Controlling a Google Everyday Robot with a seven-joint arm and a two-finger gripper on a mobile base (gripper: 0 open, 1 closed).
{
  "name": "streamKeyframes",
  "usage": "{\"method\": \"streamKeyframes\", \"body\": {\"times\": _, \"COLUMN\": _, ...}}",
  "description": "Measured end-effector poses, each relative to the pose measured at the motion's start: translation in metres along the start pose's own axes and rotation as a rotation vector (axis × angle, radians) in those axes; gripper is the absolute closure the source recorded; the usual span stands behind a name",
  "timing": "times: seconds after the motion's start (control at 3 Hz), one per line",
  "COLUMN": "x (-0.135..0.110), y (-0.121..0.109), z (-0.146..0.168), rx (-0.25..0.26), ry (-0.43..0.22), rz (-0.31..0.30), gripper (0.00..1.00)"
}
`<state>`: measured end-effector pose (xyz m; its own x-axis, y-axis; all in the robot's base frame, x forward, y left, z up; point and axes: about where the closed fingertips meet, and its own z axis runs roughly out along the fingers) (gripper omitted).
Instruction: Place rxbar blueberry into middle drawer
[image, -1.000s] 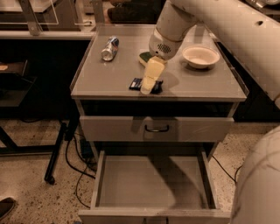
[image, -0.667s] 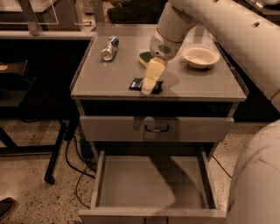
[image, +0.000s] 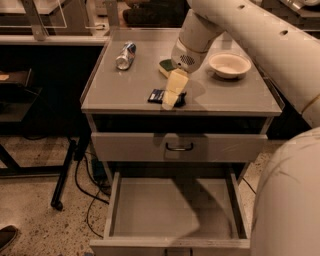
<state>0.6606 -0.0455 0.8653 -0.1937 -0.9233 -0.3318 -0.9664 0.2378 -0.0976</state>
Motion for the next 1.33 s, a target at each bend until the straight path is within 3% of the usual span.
{"method": "streamKeyframes", "body": {"times": 1.33, "x": 0.014, "y": -0.005, "z": 0.036, "rx": -0.06, "ry": 0.018, "rz": 0.039, "gripper": 0.0}}
